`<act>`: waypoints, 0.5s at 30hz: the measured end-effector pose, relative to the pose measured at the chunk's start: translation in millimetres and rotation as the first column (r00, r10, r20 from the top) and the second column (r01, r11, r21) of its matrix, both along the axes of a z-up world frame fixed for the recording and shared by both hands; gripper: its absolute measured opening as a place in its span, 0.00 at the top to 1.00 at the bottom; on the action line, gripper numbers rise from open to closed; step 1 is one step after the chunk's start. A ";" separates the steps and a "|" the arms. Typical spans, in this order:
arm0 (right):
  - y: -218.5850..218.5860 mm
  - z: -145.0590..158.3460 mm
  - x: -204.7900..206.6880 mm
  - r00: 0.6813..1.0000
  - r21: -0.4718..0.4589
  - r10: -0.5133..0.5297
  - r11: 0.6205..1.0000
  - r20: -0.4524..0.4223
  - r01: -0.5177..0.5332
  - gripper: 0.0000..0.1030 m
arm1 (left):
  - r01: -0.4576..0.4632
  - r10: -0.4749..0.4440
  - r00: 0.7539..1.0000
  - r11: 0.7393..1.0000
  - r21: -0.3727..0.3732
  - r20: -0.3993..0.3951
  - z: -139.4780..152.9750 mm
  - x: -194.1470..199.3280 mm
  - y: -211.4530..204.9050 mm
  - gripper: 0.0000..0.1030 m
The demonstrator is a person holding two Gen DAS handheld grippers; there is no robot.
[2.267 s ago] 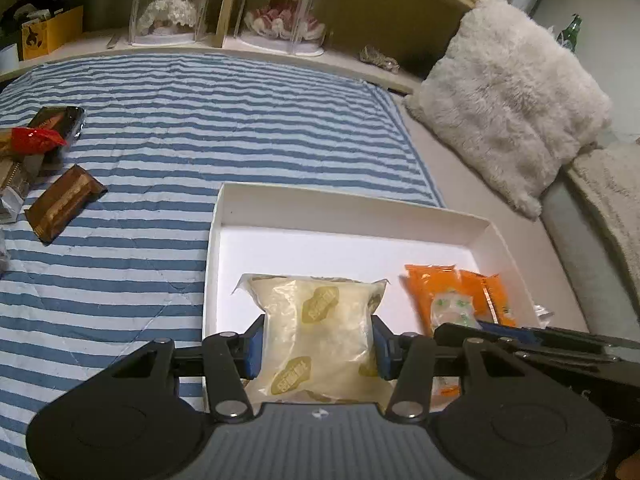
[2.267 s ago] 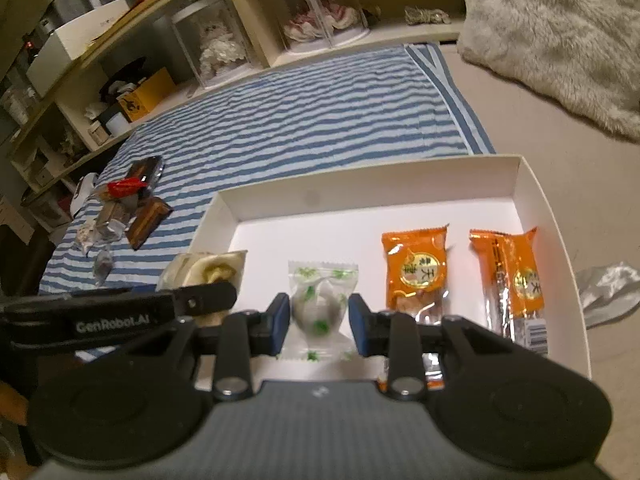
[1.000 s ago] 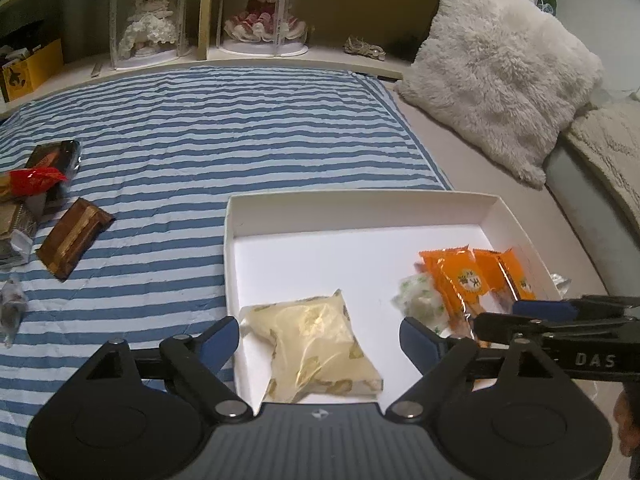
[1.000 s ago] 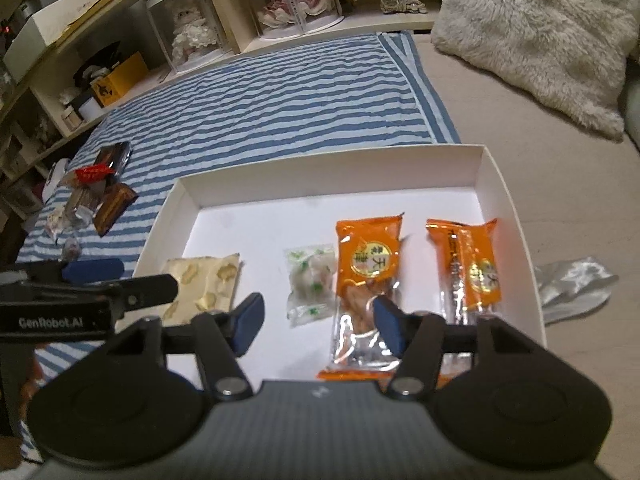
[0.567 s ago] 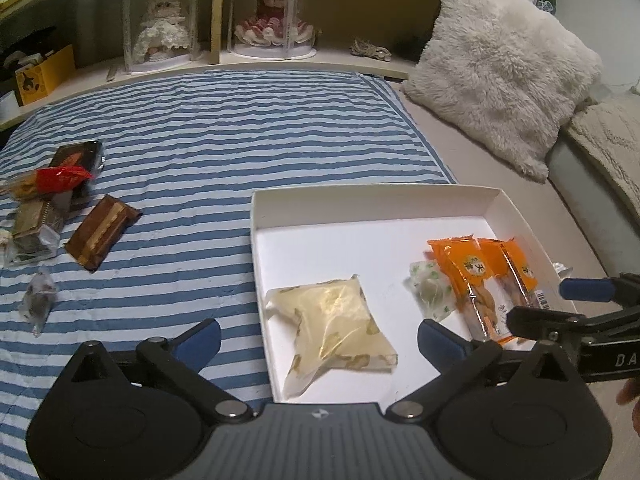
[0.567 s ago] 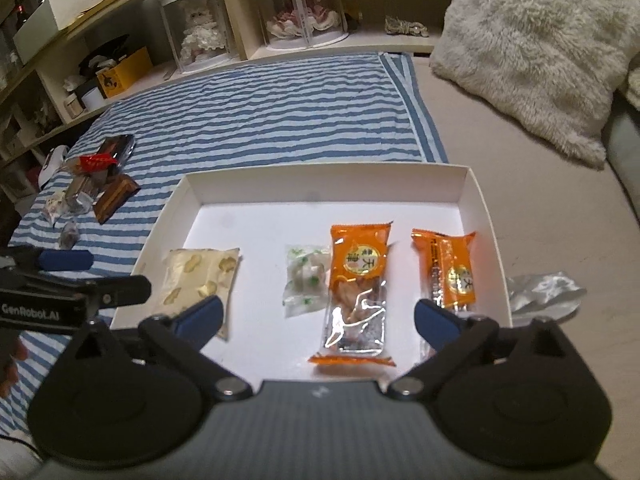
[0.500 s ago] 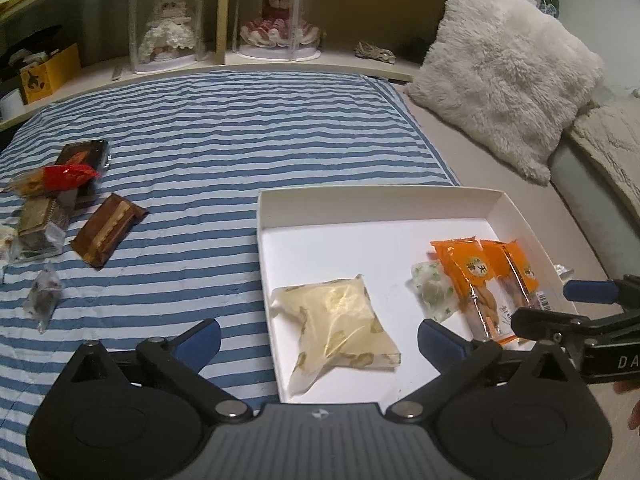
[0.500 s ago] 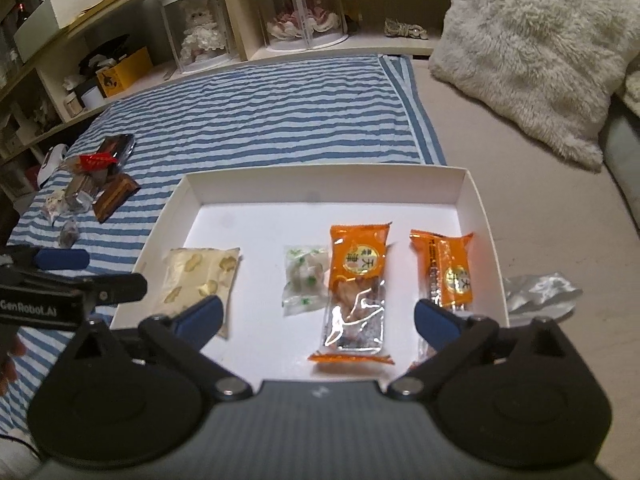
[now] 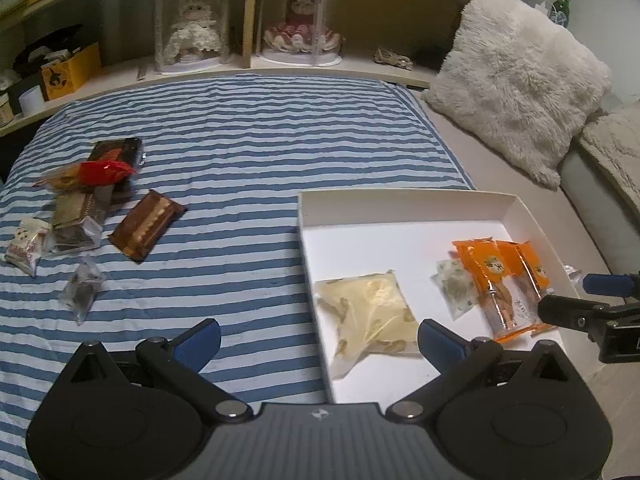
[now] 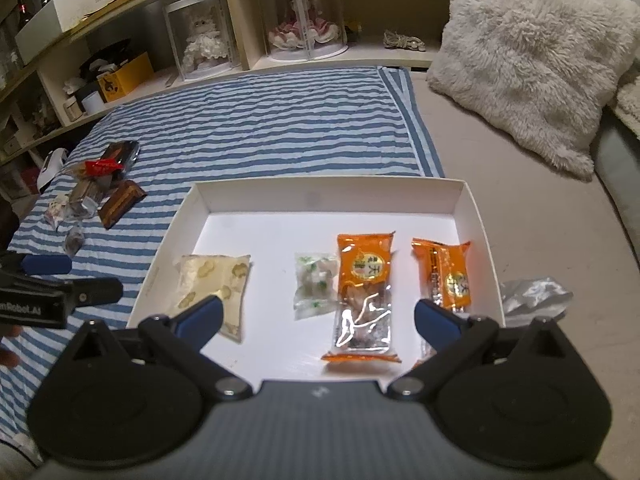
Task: Organize snacks
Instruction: 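Move both open tools away from the tray toward the snacks on the bed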
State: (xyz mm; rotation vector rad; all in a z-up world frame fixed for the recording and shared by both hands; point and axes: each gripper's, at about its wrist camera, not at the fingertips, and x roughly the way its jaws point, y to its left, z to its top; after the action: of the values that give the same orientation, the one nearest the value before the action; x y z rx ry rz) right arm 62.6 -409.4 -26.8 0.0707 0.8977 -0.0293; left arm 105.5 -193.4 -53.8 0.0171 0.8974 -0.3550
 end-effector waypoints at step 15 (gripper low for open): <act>43.1 0.6 23.2 0.999 0.028 0.034 0.999 0.042 -0.035 0.01 | -0.093 0.093 0.996 0.996 0.012 0.016 8.4 11.0 79.4 0.00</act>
State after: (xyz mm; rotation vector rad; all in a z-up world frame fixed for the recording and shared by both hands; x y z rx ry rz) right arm 85.8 -366.3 -26.2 0.0826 0.8580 0.0173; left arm 116.5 -114.0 -45.4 -0.0101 0.8823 -0.2622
